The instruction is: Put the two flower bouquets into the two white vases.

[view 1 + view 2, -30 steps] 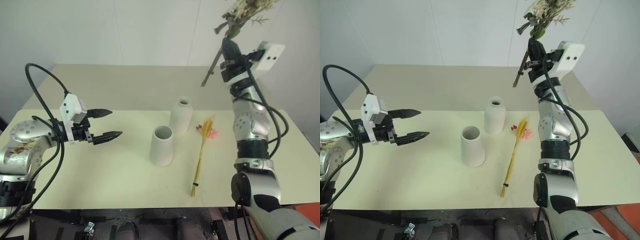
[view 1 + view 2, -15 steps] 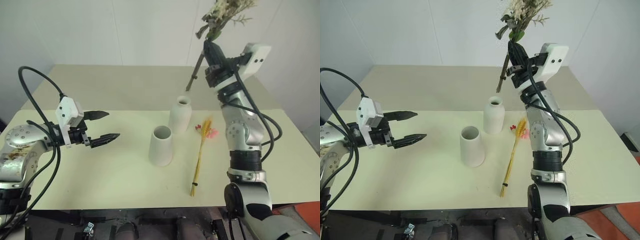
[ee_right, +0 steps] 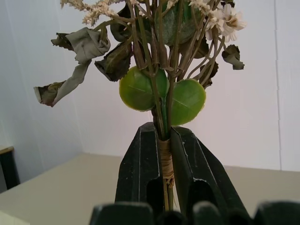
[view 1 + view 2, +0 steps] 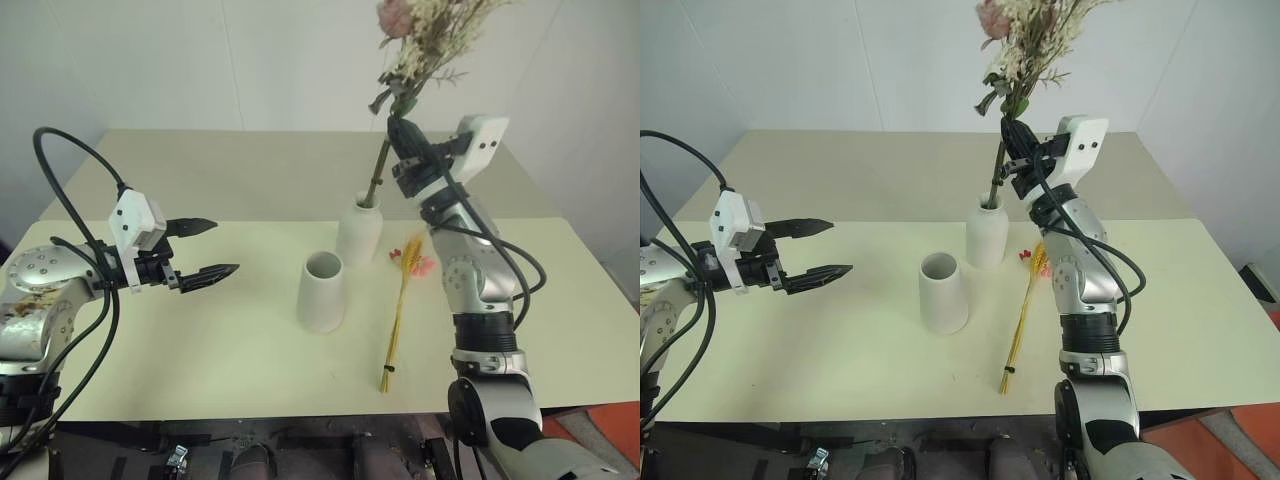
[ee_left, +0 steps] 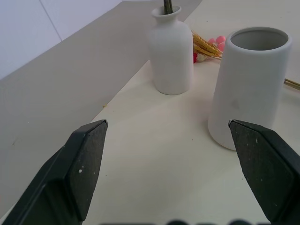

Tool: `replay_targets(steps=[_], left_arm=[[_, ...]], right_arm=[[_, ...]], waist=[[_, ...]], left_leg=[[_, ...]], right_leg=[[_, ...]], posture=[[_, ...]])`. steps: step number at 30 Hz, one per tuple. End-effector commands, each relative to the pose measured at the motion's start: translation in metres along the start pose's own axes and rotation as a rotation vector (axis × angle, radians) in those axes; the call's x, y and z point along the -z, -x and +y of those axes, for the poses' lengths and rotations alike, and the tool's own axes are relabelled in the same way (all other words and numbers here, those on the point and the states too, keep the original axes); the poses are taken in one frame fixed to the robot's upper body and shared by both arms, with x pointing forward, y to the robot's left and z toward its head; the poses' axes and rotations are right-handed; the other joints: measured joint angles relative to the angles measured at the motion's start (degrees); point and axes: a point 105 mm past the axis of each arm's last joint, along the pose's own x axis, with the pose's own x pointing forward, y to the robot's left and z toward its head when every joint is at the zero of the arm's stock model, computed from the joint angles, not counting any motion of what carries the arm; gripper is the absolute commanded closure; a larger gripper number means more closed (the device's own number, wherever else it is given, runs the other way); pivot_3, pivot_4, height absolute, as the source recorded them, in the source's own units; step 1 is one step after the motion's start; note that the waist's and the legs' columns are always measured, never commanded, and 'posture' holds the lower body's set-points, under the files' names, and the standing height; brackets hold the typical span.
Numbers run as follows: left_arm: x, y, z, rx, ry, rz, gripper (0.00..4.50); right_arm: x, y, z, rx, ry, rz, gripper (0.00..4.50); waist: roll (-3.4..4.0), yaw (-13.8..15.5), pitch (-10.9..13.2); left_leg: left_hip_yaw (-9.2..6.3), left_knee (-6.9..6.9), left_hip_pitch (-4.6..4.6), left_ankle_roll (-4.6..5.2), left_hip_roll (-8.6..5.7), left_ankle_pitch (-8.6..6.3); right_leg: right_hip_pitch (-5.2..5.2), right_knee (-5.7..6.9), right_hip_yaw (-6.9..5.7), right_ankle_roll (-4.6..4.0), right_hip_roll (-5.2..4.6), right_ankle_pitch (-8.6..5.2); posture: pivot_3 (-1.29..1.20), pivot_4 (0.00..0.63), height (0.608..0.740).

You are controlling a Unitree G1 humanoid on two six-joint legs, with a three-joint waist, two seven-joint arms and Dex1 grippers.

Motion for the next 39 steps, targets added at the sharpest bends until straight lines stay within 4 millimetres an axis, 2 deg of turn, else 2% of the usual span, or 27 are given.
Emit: replay_targets(steps=[1,2,4,5,11,15,19,23,28,34,39], left_arm=[[-0.009,0.003,0.002,-0.006,-0.04,-0.012,0.0],[-0.009,0.003,0.001,-0.005,-0.038,-0.011,0.0],[-0.009,0.003,0.001,-0.004,-0.037,-0.011,0.0],[-0.009,0.004,0.002,-0.005,-0.036,-0.01,0.0],[-0.008,0.003,0.002,-0.006,-0.037,-0.007,0.0],[-0.008,0.002,0.002,0.001,-0.034,-0.015,0.0],[-0.006,-0.002,0.004,0.01,-0.031,-0.014,0.0],[-0.005,-0.008,0.006,0.027,-0.036,-0.015,0.0],[-0.003,-0.013,0.006,0.034,-0.04,-0.013,0.0],[0.002,-0.009,0.0,0.026,-0.026,-0.008,0.0],[0.002,-0.002,0.0,0.008,-0.022,-0.005,0.0]], right_arm=[[-0.002,0.002,0.003,-0.013,0.023,-0.027,4.36],[0.001,0.004,0.004,-0.018,0.02,-0.022,4.36],[0.003,0.007,0.006,-0.043,0.01,-0.013,3.64],[0.004,0.008,0.008,-0.053,0.008,-0.01,3.44],[0.01,0.019,0.013,-0.075,0.067,0.04,1.39],[0.013,0.044,0.024,-0.165,0.078,0.079,0.03],[0.019,0.053,0.031,-0.23,0.186,0.142,0.03],[0.014,0.043,0.032,-0.254,0.282,0.148,0.03],[0.005,0.042,0.022,-0.263,0.364,0.197,0.03],[0.003,0.066,0.003,-0.262,0.419,0.311,0.03],[-0.016,0.091,-0.009,-0.27,0.395,0.407,0.03]], waist=[[0.0,0.0,0.0],[0.0,0.01,0.0],[0.0,0.01,0.0],[0.0,0.01,0.0],[0.0,0.03,0.0],[0.0,0.27,0.0],[0.0,0.2,0.0],[0.0,0.08,0.0],[-0.01,0.26,0.0],[-0.02,1.22,0.0],[-0.03,1.55,0.0]], left_leg=[[0.0,0.0,0.0,0.0,0.0,0.0],[0.0,0.0,0.0,0.0,0.0,0.0],[0.0,0.0,0.0,0.0,0.0,0.0],[0.0,0.0,0.0,0.0,0.0,0.0],[0.0,0.0,0.0,0.0,0.0,0.0],[-0.01,0.0,-0.01,0.0,0.0,0.0],[0.01,0.01,0.0,0.0,-0.01,0.0],[-0.03,0.01,0.08,0.01,0.0,0.01],[-0.04,-0.01,0.09,0.01,-0.01,0.01],[-0.03,0.0,0.0,0.02,0.0,0.01],[-0.02,0.02,0.0,0.01,0.0,0.01]], right_leg=[[0.0,0.0,0.0,0.0,0.0,0.0],[0.0,0.0,0.0,0.0,0.0,0.0],[0.0,0.01,0.0,0.0,0.0,0.0],[0.0,0.01,0.0,0.0,0.0,0.0],[0.0,0.0,0.0,0.0,0.0,0.0],[0.0,-0.01,-0.01,0.01,0.0,-0.01],[0.01,-0.01,0.0,0.05,-0.01,-0.03],[0.02,0.01,0.01,0.14,0.05,-0.09],[0.05,-0.01,0.02,0.04,0.06,-0.07],[0.01,-0.03,0.0,0.0,0.04,-0.07],[0.01,-0.03,0.01,0.05,0.03,-0.09]], posture=[[0.0,0.15,0.74],[0.0,0.15,0.74],[0.0,0.15,0.74],[0.0,0.15,0.74],[0.0,0.15,0.74],[0.0,0.15,0.74],[0.0,0.15,0.74],[0.0,0.15,0.74],[0.0,0.15,0.74],[0.0,0.15,0.74],[0.0,0.15,0.74]])
